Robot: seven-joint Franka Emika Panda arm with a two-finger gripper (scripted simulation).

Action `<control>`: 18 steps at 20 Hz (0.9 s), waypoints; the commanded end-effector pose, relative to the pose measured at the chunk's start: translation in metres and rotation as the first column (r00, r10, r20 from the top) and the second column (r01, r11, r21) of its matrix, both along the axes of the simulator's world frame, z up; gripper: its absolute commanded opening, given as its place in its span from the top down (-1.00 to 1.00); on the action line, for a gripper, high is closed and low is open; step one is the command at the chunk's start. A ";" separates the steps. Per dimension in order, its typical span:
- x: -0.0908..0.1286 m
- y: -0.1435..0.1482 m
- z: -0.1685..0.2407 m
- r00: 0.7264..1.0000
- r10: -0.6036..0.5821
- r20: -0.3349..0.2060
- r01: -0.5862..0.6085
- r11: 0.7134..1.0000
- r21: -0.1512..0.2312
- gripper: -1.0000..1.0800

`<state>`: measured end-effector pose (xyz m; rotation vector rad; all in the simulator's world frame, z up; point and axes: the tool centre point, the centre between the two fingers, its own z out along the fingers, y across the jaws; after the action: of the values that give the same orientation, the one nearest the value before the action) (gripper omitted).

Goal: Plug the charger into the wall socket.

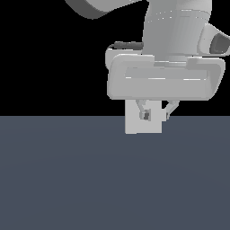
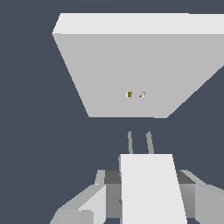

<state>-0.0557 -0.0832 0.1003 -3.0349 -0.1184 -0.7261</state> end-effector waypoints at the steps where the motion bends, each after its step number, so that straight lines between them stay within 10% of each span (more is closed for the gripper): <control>1: 0.000 0.000 0.000 1.000 -0.004 -0.001 0.004 1.000 0.000 1.00; 18: 0.018 0.001 0.000 1.000 -0.003 -0.001 0.003 1.000 -0.002 1.00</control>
<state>-0.0416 -0.0827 0.1002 -3.0379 -0.1140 -0.7236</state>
